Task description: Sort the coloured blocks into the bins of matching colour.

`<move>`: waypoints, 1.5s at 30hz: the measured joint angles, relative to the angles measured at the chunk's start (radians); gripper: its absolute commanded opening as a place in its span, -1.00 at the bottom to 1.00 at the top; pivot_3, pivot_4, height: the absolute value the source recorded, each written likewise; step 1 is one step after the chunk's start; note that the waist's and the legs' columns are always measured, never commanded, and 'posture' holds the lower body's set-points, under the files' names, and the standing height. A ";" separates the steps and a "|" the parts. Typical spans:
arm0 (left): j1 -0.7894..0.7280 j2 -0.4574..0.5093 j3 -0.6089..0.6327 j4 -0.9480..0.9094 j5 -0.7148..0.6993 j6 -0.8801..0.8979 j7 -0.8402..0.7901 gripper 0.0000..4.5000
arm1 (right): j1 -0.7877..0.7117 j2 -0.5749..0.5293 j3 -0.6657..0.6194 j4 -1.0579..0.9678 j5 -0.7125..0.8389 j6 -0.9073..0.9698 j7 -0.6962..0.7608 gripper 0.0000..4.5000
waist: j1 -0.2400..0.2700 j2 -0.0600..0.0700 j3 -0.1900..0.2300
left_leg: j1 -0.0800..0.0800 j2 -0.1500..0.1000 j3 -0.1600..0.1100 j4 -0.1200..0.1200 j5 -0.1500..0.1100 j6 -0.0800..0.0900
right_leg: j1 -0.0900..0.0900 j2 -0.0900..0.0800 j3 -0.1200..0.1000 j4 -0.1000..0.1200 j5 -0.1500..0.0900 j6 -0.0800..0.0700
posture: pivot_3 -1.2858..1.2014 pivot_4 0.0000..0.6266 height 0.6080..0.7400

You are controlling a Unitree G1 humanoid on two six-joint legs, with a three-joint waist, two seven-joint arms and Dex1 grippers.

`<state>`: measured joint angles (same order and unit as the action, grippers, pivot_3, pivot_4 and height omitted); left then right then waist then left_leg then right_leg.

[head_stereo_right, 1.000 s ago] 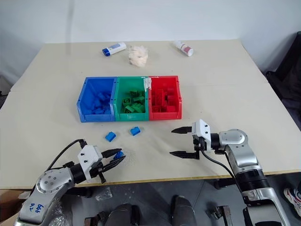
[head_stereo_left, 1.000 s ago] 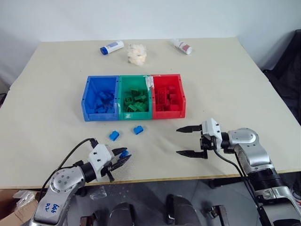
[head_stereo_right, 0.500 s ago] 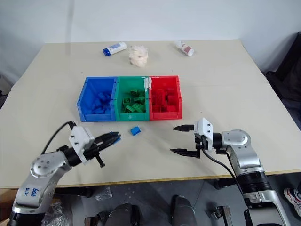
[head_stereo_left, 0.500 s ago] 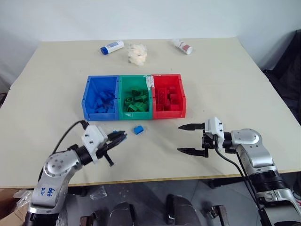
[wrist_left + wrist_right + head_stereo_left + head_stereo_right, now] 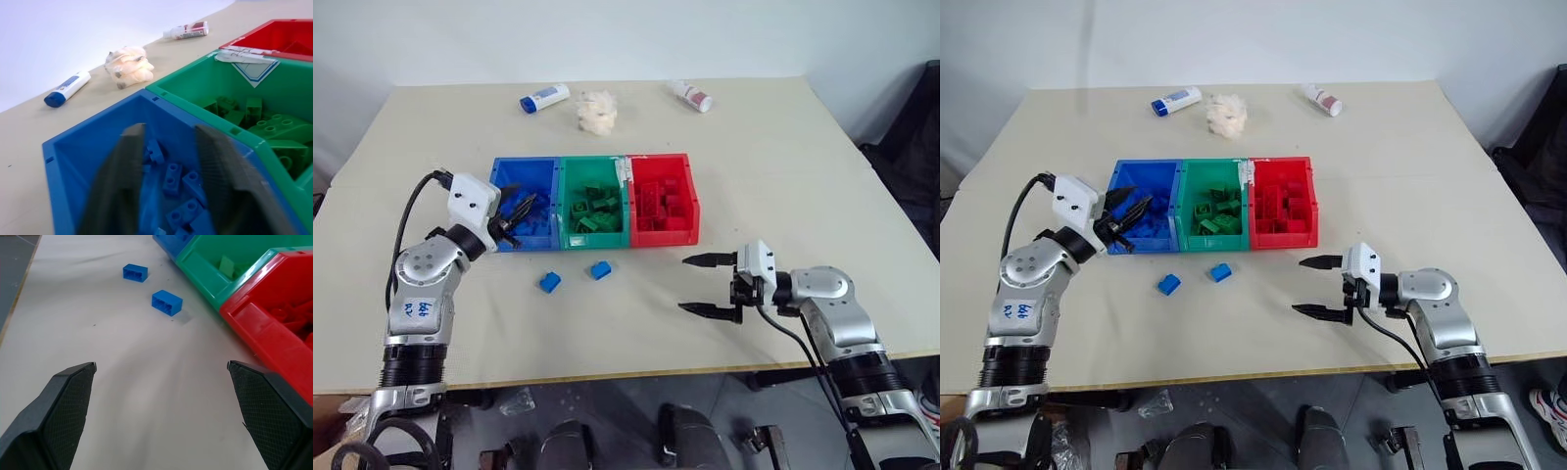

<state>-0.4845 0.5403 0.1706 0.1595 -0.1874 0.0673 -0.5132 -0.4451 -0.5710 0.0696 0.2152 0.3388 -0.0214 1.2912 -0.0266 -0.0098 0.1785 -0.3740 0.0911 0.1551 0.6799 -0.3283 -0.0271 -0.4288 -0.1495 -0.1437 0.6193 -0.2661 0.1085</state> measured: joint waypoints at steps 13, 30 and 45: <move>0.339 0.167 0.051 -0.330 -0.208 0.078 -0.316 0.99 | -0.008 -0.006 0.001 0.008 0.006 0.004 0.033 1.00 | -0.002 0.000 0.000 | 0.001 0.001 0.002 0.000 -0.001 0.000 | -0.001 0.000 0.003 0.001 0.000 0.000 | 0.03 -0.52 1.00; 0.661 0.298 0.250 -0.310 -0.275 0.083 -0.561 0.99 | -0.009 -0.026 0.000 0.014 0.006 0.033 0.072 1.00 | -0.001 0.001 0.001 | 0.002 0.002 0.006 0.000 -0.003 0.000 | -0.003 0.001 0.006 0.001 0.000 -0.001 | 0.03 -0.52 1.00; 0.353 0.119 -0.054 -0.123 -0.115 -0.007 -0.466 0.99 | -0.022 -0.030 -0.004 -0.021 0.018 0.067 0.060 1.00 | -0.001 0.001 0.001 | 0.002 0.002 0.008 0.001 -0.003 0.000 | -0.004 0.002 0.007 0.001 0.000 0.000 | 0.03 -0.52 1.00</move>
<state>-0.1310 0.6595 0.1165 0.0362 -0.3021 0.0600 -0.9796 -0.4671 -0.6008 0.0651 0.1945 0.3565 0.0461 1.3509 -0.0276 -0.0087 0.1792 -0.3720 0.0933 0.1629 0.6807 -0.3317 -0.0267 -0.4326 -0.1476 -0.1365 0.6207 -0.2662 0.1083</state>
